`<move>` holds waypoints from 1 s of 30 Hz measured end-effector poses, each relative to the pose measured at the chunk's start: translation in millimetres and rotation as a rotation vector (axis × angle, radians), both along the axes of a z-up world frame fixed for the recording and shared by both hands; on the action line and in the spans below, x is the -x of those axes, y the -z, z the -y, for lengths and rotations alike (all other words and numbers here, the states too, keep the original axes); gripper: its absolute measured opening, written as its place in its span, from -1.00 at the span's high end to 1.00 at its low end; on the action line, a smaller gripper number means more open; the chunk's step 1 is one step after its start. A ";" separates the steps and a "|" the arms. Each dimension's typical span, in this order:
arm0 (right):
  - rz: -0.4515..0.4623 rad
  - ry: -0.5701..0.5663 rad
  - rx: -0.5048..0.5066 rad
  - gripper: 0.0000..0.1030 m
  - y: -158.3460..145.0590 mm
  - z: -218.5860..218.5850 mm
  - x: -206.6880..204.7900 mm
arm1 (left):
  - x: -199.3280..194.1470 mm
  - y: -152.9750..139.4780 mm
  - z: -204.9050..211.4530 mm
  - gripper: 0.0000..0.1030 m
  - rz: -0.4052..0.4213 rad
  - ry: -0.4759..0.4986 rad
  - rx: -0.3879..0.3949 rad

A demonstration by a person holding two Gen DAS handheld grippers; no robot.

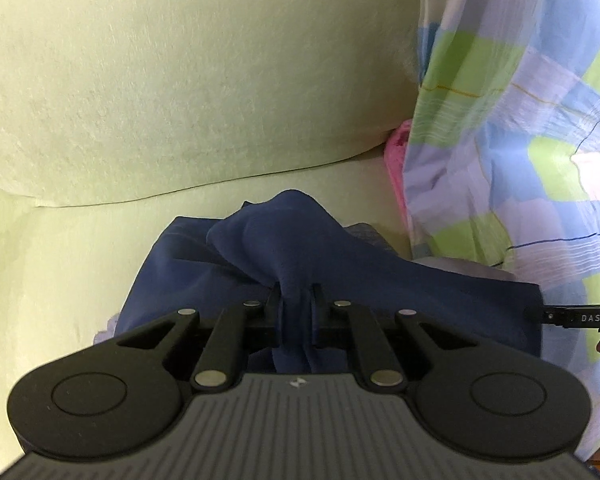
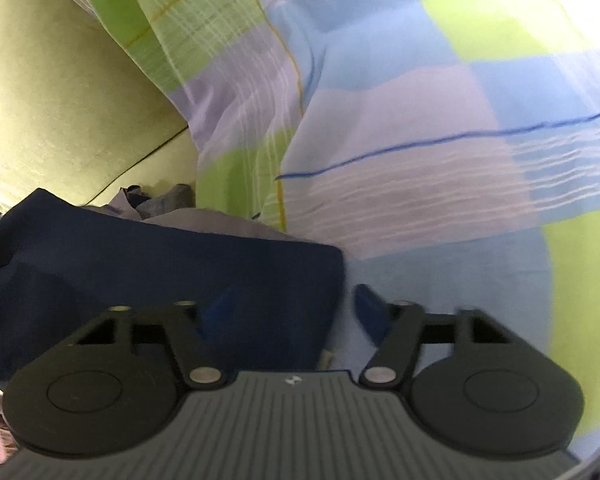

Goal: Fold clothes
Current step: 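Grasp the navy shirt edge with the left gripper while the right gripper grasps too, then lift the navy shirt up off the pile with both grippers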

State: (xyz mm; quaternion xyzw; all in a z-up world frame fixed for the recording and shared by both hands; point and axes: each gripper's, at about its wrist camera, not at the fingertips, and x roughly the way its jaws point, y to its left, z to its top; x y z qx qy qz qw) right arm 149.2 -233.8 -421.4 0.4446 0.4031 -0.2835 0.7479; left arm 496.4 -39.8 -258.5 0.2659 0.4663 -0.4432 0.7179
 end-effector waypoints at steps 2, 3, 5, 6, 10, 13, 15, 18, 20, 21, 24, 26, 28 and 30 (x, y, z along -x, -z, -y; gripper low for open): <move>-0.003 0.015 -0.017 -0.02 -16.6 2.1 -22.9 | -2.0 6.4 2.7 0.78 0.005 0.009 -0.013; -0.002 0.027 -0.021 0.06 -13.8 1.5 -23.3 | -2.2 8.4 4.1 0.78 0.008 0.011 -0.018; 0.016 0.046 -0.007 0.97 -15.4 -1.2 -21.2 | -2.1 11.4 6.6 0.79 0.015 0.015 -0.024; 0.028 0.048 0.002 0.96 -18.0 -3.0 -20.2 | -0.6 10.0 6.7 0.79 0.021 0.017 -0.018; 0.097 0.040 0.082 0.96 -50.1 -17.1 -16.9 | 9.3 -9.1 -2.0 0.80 0.053 0.027 0.045; 0.162 -0.025 0.186 0.96 -92.0 -33.5 -19.8 | 16.0 -26.7 -18.2 0.80 0.047 0.015 0.089; 0.185 -0.083 0.238 0.96 -114.7 -43.3 -25.1 | 17.2 -33.9 -29.0 0.80 0.035 -0.017 0.097; 0.192 -0.157 0.251 0.96 -134.0 -46.1 -37.9 | 16.1 -50.1 -44.8 0.81 0.029 -0.100 0.117; 0.227 -0.204 0.262 0.96 -156.3 -41.1 -55.0 | 15.8 -75.6 -54.7 0.81 0.052 -0.165 0.155; 0.252 -0.238 0.278 0.96 -170.9 -38.1 -65.4 | 16.6 -89.4 -58.6 0.81 0.075 -0.188 0.169; 0.369 -0.336 0.350 0.96 -226.0 -26.8 -93.1 | 25.5 -143.2 -73.1 0.82 0.180 -0.260 0.218; 0.454 -0.397 0.405 0.96 -264.6 -18.4 -109.9 | 45.1 -197.1 -91.1 0.82 0.283 -0.340 0.289; 0.582 -0.481 0.493 0.96 -319.0 -4.0 -121.3 | 72.5 -235.9 -104.8 0.88 0.359 -0.396 0.344; 0.678 -0.540 0.560 0.96 -360.5 9.3 -122.9 | 122.6 -283.2 -119.8 0.94 0.459 -0.459 0.412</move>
